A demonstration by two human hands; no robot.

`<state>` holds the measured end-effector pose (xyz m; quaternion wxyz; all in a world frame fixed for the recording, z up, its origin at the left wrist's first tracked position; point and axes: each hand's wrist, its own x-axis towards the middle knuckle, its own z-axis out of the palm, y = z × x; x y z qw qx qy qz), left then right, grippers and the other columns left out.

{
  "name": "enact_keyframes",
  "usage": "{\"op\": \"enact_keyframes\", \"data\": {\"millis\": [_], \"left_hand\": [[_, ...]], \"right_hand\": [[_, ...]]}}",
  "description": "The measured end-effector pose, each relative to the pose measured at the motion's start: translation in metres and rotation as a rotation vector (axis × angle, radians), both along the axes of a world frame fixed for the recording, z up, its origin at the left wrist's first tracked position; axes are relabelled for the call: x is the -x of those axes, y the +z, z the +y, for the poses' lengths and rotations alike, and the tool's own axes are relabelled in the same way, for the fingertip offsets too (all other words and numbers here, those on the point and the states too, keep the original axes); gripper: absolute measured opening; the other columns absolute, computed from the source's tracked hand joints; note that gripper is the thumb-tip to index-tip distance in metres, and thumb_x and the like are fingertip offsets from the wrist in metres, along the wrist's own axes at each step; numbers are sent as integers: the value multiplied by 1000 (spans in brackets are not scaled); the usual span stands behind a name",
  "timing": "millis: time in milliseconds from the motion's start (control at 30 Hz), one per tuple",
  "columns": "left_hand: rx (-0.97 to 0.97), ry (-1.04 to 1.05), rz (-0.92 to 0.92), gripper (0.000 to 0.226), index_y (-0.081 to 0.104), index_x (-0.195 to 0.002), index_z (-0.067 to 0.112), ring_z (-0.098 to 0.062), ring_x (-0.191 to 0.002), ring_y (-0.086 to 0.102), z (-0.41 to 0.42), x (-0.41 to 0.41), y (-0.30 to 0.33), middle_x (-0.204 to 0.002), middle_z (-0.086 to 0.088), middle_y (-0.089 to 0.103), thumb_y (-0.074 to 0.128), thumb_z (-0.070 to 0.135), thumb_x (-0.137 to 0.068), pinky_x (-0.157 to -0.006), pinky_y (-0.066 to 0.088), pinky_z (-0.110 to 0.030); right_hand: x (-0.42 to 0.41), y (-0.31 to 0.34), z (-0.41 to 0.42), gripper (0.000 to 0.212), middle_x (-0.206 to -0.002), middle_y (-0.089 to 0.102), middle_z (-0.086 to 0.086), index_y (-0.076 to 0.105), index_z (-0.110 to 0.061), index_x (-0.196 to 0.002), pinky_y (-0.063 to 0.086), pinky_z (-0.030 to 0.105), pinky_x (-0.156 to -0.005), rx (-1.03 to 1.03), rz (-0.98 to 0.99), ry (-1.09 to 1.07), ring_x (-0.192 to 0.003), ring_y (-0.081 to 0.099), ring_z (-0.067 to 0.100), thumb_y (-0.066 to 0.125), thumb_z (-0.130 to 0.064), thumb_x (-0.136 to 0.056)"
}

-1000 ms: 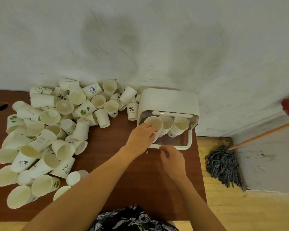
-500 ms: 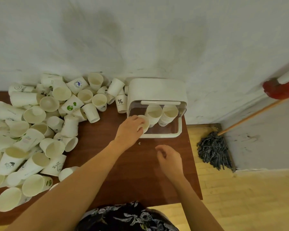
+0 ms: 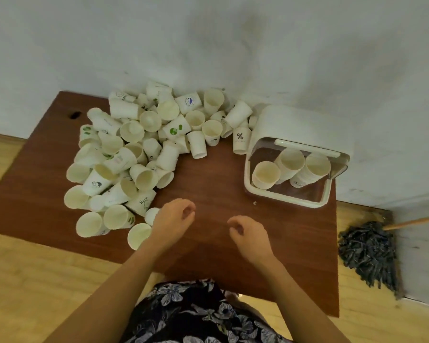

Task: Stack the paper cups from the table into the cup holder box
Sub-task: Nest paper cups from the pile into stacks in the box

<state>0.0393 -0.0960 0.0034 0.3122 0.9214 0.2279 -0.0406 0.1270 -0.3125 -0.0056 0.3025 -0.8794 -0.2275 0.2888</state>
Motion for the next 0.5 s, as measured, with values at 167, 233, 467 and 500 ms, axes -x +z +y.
{"op": "enact_keyframes", "data": {"millis": [167, 233, 467, 500], "left_hand": [[-30, 13, 67, 12, 64, -99, 26, -12, -86, 59, 49, 34, -11, -93, 9, 61, 61, 27, -88, -75, 49, -33], [-33, 15, 73, 15, 64, -100, 23, -15, -87, 58, 68, 45, -16, -93, 7, 61, 62, 26, -86, -72, 46, -32], [-118, 48, 133, 14, 66, -98, 23, -21, -90, 58, 148, 94, -30, -98, 3, 61, 61, 26, -85, -71, 44, -33], [-106, 40, 146, 15, 65, -100, 22, -22, -93, 57, 154, 100, -34, -101, 2, 61, 61, 27, -86, -72, 45, -34]], "right_hand": [[36, -9, 48, 22, -112, 66, -10, 66, -26, -114, 51, 26, -87, 16, 16, 21, -96, 61, 6, 60, -22, -93], [50, -14, 68, 22, -113, 66, -9, 67, -25, -114, 51, 28, -88, 30, 25, 8, -97, 62, 8, 60, -22, -93], [102, -25, 142, 28, -112, 65, -9, 67, -26, -115, 51, 24, -82, 48, -6, 17, -98, 62, 9, 57, -16, -90], [108, -25, 151, 29, -111, 65, -10, 66, -26, -114, 51, 25, -81, 47, -22, 33, -97, 61, 9, 57, -15, -88]]}}
